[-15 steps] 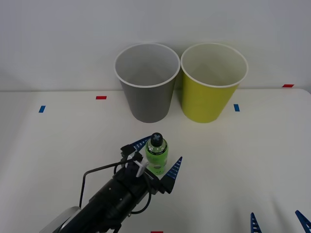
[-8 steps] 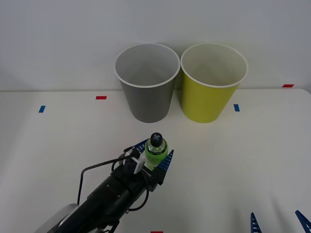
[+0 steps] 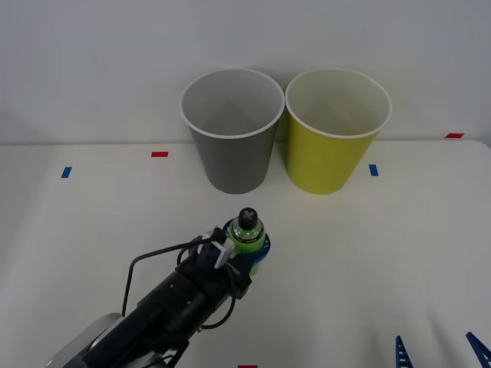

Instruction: Put cans in the gray bin and PET bottles in the light green bin.

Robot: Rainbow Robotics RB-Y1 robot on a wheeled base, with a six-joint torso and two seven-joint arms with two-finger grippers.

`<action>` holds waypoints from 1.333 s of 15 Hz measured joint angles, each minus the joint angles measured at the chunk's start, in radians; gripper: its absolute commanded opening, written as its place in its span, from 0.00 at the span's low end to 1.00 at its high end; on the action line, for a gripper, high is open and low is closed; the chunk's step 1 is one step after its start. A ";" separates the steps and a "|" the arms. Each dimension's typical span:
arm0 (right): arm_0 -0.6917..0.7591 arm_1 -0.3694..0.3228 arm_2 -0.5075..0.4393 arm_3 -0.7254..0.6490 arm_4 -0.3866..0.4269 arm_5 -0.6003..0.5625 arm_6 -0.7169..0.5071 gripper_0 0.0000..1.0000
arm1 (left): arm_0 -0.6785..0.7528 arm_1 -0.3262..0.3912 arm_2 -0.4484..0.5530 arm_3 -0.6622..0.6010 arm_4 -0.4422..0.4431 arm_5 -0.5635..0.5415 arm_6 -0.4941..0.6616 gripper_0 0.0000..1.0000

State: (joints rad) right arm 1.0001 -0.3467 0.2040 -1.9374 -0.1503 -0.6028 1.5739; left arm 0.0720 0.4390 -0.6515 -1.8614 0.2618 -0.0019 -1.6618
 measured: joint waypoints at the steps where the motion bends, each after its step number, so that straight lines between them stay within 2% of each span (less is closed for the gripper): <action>1: 0.000 0.000 0.000 0.000 0.000 0.000 0.000 1.00 | -0.001 0.002 0.008 -0.032 0.003 0.048 0.001 0.00; 10: 0.000 0.000 0.000 0.000 0.000 0.000 0.000 1.00 | -0.058 0.021 0.142 -0.386 0.041 0.630 0.033 0.00; 12: 0.000 0.000 0.000 0.000 0.000 0.000 0.000 1.00 | -0.092 0.018 0.187 -0.461 0.060 0.795 0.042 0.00; 13: 0.000 0.000 0.000 0.000 0.000 0.000 0.000 1.00 | -0.112 0.013 0.217 -0.494 0.078 0.868 0.046 0.00; 16: 0.000 0.000 0.000 0.000 0.000 0.000 0.000 1.00 | -0.203 0.001 0.341 -0.554 0.217 1.069 0.046 0.00; 20: 0.000 0.000 0.000 0.000 0.000 0.000 0.000 1.00 | -0.352 -0.010 0.446 -0.564 0.331 1.261 0.042 0.00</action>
State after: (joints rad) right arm 1.0002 -0.3467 0.2040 -1.9374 -0.1503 -0.6029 1.5739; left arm -0.2795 0.4288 -0.2060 -2.4256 0.5926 1.2587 -1.6197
